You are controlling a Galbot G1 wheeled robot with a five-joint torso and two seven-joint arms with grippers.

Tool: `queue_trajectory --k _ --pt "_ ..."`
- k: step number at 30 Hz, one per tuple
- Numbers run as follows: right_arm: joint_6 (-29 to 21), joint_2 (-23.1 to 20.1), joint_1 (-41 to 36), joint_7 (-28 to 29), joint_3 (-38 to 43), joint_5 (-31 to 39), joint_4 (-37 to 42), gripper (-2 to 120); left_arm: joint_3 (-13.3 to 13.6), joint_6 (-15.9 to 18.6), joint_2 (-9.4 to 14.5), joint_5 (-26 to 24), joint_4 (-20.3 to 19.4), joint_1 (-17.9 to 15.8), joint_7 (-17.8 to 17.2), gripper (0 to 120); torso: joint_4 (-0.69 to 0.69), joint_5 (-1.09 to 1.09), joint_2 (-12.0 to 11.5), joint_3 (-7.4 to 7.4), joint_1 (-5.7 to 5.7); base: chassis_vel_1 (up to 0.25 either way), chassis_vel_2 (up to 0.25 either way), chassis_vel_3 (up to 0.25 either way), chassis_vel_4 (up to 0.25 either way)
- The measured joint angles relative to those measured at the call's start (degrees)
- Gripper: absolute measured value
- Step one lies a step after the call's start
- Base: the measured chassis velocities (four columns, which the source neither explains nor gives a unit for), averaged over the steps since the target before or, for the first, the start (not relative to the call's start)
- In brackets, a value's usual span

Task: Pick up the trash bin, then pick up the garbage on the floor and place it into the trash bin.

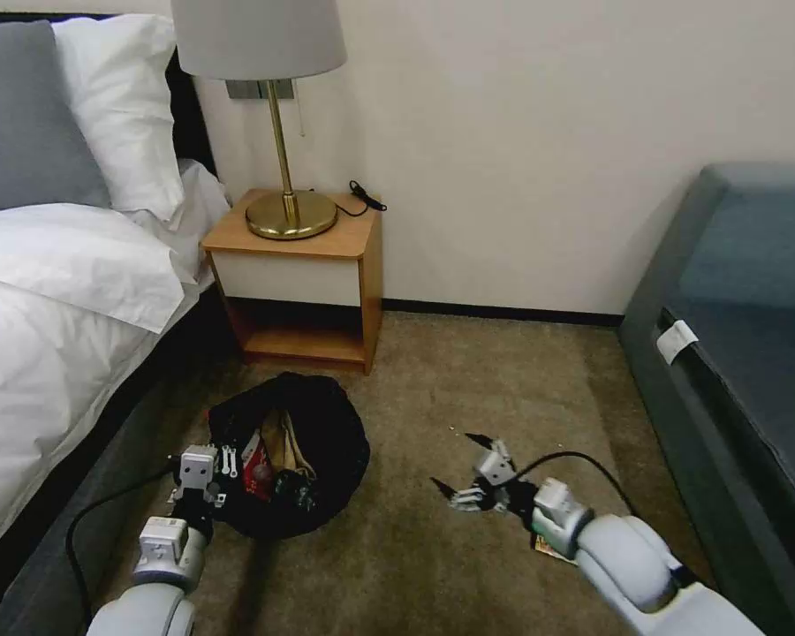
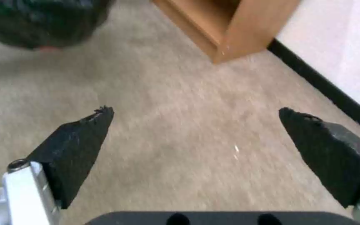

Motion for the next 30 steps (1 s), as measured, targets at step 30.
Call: queue_trajectory --k 30 --pt "2.3 -5.0 -16.7 0.1 16.6 -9.6 -2.2 100 -0.1 -0.2 3.6 -1.4 -0.8 0.7 0.0 3 0.0 -0.01 0.0 0.0 0.0 0.0 0.0 0.0 0.0"
